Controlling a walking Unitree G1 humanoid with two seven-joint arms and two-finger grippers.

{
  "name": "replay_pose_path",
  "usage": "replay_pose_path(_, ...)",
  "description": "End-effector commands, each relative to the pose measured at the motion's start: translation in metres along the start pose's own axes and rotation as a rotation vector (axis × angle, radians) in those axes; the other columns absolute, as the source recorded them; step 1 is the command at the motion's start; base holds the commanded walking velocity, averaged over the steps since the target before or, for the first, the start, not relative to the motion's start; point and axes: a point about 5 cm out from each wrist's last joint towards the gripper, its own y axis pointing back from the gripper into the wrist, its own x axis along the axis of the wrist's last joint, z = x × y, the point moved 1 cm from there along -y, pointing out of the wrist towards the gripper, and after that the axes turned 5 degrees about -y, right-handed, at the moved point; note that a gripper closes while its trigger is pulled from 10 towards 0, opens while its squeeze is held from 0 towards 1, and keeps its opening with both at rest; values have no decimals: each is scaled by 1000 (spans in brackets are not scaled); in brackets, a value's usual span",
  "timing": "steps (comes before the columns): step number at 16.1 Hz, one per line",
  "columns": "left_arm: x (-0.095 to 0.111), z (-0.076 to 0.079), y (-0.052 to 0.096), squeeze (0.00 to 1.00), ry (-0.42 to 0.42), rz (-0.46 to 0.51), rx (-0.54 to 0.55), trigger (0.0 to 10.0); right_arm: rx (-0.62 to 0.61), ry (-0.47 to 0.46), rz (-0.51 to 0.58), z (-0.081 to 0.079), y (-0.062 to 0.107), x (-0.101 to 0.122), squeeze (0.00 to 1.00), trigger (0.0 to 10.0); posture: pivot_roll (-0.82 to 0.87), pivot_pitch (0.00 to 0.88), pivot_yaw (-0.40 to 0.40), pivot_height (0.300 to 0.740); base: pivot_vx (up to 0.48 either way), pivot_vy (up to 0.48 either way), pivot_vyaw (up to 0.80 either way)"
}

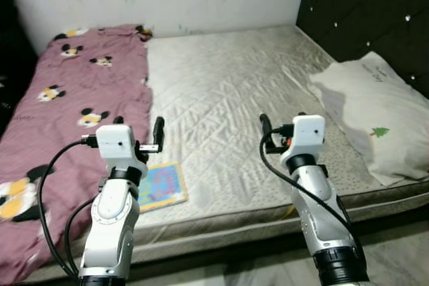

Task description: Clean up the room

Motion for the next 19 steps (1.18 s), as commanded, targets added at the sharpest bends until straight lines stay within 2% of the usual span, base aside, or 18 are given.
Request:
replay_pose_path(1,2,4,-1,0,7,6,-11,10000,-22,3,-1,7,-1,1,0,10000,-82,0,46,740,371,0,0)
replay_pose_path(4,0,7,0,0,20,-8,-5,10000,-24,3,-3,7,-1,0,0,10000,-80,0,45,740,321,0,0)
replay_pose_path(7,-5,12,0,0,-6,-36,3,10000,-22,3,0,6,-1,0,0,10000,-79,0,44,740,0,0,0)
replay_pose_path(19,-5,9,-1,0,8,-39,11,10000,-7,11,17,6,-1,3,0,10000,-89,0,41,740,0,471,0)
